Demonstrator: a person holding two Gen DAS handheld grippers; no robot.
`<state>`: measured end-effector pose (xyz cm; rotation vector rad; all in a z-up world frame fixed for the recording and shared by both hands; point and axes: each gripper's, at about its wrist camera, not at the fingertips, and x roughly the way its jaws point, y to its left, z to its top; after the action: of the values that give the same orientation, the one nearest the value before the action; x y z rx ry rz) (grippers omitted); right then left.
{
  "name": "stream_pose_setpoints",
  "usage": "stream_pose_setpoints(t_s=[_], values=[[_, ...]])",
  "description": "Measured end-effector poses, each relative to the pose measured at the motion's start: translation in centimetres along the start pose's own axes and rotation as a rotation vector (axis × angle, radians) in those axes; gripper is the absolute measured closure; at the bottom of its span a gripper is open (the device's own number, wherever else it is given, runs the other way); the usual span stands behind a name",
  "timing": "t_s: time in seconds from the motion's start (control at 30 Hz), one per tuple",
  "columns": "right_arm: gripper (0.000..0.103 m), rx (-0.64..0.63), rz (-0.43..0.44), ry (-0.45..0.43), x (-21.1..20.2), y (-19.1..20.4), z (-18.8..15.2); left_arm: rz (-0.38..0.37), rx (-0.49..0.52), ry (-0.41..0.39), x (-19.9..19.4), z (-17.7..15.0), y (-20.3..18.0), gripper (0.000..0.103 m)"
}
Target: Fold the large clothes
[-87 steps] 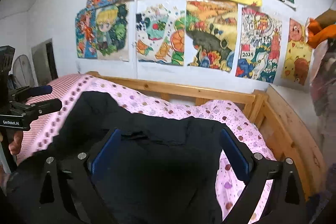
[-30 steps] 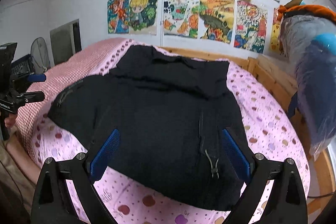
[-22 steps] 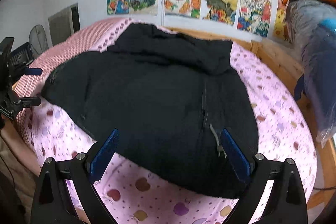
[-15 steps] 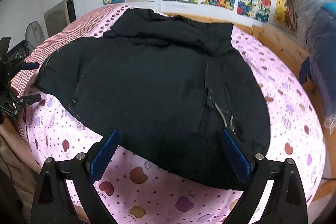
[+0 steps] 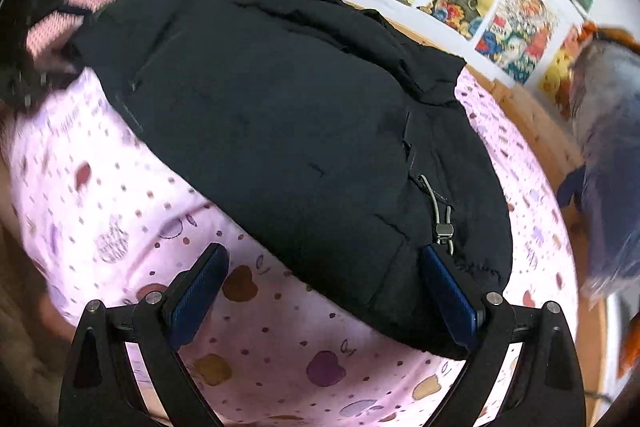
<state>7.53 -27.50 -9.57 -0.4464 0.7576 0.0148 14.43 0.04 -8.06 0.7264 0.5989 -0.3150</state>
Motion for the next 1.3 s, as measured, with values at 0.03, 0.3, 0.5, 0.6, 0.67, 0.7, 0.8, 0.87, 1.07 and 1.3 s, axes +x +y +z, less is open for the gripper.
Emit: stream_pose_setpoints(t_s=[0.03,0.3,0.5,0.6,0.67,0.7,0.8,0.87,1.07,1.3], values=[[0.009,-0.005,-0.013,-0.007,0.0,0.1,0.1,0.018,0.001,-0.004,0.0,0.1,0.1,0.004],[0.009,0.047,-0.098,-0.071,-0.8,-2.5,1.8,0.077,0.035,-0.043,-1.0,1.0,0.1,0.012],[0.009,0.193,0.015,-0.131,-2.9,-7.4,4.4,0.101,-0.001,-0.098,-2.5,2.5,1.7,0.016],[0.008,0.296,0.126,-0.103,-2.0,-10.4,5.2,0.1,-0.023,-0.115,-2.9,3.6,2.8,0.016],[0.008,0.371,0.187,-0.076,-1.1,-12.0,5.8,0.098,-0.027,-0.136,-3.2,4.7,3.6,0.02],[0.008,0.411,0.215,-0.062,-0.7,-12.8,5.9,0.097,-0.028,-0.145,-3.3,5.1,3.8,0.02],[0.008,0.507,0.271,-0.046,0.3,-14.1,5.9,0.094,-0.033,-0.169,-3.6,6.9,4.9,0.027],[0.008,0.537,0.283,-0.042,0.8,-14.1,5.6,0.083,-0.041,-0.178,-3.9,8.1,5.5,0.035],[0.008,0.472,0.233,-0.022,1.1,-12.7,4.8,0.071,-0.05,-0.17,-3.9,12.4,7.2,0.053],[0.008,0.259,0.195,-0.013,0.1,-8.4,3.9,0.041,-0.06,-0.134,-3.2,16.4,7.8,0.069]])
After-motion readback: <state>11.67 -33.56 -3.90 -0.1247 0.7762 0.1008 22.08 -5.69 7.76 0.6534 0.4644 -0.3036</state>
